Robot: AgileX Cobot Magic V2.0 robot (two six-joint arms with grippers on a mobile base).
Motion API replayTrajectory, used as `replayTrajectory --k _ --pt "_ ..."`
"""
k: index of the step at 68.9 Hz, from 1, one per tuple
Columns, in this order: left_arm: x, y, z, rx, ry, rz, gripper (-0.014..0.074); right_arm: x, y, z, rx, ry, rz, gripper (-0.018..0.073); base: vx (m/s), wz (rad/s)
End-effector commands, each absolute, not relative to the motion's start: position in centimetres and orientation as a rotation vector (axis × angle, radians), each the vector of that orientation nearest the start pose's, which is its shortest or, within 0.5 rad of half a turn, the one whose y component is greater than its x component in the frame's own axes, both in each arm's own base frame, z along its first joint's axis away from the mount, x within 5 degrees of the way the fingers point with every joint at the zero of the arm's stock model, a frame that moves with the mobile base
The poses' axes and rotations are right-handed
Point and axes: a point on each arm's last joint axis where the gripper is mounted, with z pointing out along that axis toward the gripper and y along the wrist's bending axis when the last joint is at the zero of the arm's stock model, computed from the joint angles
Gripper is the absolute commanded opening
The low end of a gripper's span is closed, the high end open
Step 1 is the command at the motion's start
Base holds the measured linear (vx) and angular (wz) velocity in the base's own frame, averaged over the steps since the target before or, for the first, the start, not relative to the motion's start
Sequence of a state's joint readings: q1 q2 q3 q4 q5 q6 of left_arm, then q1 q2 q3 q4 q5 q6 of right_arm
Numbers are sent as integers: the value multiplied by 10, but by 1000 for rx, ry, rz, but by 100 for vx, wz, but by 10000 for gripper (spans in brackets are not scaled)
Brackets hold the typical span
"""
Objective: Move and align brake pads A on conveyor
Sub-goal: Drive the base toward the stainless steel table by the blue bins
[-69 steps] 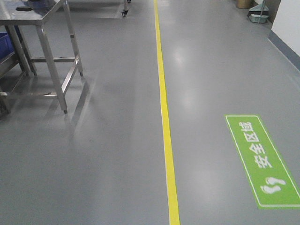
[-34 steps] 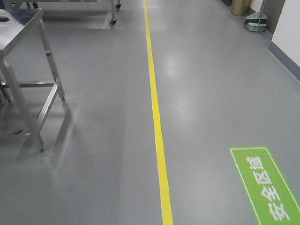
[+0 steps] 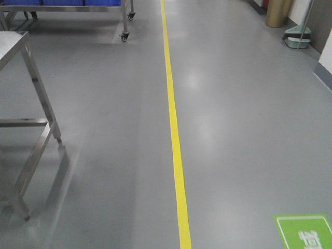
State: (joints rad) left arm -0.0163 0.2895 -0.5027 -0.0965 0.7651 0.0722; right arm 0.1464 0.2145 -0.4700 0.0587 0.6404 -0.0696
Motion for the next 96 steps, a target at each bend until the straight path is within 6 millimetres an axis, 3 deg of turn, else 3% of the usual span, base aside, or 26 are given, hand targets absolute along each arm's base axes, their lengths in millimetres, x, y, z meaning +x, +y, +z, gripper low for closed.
replayTrajectory --k 1,96 --pt "58 -7 307 52 1956 -90 425 49 10 312 -175 1776 104 414 74 3" --pt "58 -7 307 52 1956 -90 425 49 10 312 -175 1776 104 414 64 4"
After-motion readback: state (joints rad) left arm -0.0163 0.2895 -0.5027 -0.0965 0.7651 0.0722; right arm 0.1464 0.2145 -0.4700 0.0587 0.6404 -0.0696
